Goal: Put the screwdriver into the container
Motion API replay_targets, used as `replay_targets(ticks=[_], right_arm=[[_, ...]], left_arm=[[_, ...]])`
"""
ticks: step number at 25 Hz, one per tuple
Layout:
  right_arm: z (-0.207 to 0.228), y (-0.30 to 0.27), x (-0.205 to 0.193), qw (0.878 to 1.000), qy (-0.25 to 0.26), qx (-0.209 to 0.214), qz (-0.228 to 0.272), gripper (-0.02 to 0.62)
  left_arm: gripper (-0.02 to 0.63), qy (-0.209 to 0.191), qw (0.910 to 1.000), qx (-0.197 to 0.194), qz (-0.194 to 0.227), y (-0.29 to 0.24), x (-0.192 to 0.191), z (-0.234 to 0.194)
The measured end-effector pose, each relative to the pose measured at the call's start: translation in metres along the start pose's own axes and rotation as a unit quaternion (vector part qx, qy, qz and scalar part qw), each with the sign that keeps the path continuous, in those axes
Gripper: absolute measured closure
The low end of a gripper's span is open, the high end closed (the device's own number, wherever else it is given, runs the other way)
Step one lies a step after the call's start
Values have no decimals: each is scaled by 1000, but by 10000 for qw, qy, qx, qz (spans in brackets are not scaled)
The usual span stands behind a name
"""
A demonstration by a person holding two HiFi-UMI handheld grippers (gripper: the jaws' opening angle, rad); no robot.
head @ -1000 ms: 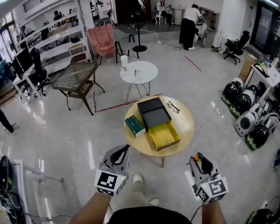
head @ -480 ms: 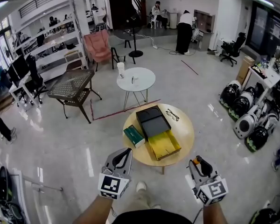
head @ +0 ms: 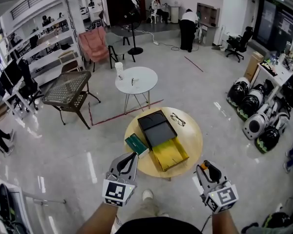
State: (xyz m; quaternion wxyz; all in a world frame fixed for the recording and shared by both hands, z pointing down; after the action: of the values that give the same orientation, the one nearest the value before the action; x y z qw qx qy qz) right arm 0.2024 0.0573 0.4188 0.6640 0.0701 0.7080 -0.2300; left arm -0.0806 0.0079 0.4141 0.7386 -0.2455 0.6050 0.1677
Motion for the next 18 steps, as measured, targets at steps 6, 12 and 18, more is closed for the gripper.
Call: replay_targets(ticks=[6, 12, 18], right_arm=[[14, -29, 6, 9997, -163, -202, -36, 457], [24, -60, 5, 9995, -216, -227, -97, 457], [29, -95, 4, 9995, -260, -130, -123, 457]], left_arm=[[589, 53, 9999, -144, -24, -33, 1, -15], [589, 27, 9995, -307, -78, -62, 0, -30], [589, -11, 9991, -391, -165, -86, -7, -47]])
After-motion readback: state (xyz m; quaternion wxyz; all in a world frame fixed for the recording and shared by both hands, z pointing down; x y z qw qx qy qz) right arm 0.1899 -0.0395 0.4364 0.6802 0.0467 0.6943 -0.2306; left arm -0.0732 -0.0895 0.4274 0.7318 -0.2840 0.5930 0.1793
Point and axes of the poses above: the fingertips, and each gripper's own axes: y backward along the fingers, z to its right, x out of its top, the point moved 5 cm from there along y, backward along the fingers, and after that the axes turned 4 degrees about -x, right-handed, at the moved point
